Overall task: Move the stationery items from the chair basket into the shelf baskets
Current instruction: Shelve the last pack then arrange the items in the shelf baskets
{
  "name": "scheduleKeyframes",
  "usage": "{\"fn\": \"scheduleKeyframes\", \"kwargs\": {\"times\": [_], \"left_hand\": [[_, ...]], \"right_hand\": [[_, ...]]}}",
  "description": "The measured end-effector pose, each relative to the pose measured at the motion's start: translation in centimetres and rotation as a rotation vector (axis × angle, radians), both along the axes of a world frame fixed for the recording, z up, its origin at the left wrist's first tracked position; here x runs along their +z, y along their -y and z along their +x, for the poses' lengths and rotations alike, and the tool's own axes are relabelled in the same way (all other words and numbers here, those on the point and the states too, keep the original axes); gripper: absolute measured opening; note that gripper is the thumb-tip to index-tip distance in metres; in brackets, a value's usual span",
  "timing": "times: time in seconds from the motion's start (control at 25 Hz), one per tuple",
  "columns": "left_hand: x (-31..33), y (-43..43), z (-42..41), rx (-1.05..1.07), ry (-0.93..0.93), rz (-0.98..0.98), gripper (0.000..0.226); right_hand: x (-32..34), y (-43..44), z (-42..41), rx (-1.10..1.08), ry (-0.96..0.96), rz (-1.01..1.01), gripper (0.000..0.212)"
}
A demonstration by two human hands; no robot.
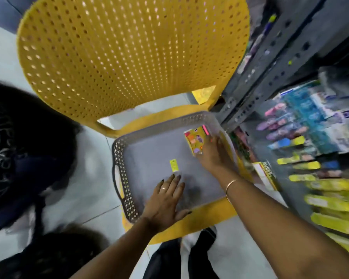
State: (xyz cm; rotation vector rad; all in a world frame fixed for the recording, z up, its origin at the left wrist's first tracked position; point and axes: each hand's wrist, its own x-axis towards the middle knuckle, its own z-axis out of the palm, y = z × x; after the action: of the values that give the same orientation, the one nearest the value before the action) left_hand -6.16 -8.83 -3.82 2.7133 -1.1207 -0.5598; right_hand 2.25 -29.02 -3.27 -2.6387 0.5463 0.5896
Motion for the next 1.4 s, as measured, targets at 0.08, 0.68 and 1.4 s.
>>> {"fn": "scheduleKeyframes", "kwargs": {"times": [0.08,0.68,1.4], "left_hand": [[-0.5,-0.3,-0.2,0.042,-0.029,0.005,0.082],[-1.2,-0.4,-0.7,0.093,0.008,-0.021,0.083],[16.7,3.3,9.2,0.001,0.25,-0.188,0.089]], "right_hand": [[-0.6,-1.0,0.3,0.003,0.005,-0.102,0.064],[-3.1,1.5,3.4,1.121,0.164,-0.562,0.074],[28.7,5.3,2.3,0.437,0.419,-0.164,0.079]]}}
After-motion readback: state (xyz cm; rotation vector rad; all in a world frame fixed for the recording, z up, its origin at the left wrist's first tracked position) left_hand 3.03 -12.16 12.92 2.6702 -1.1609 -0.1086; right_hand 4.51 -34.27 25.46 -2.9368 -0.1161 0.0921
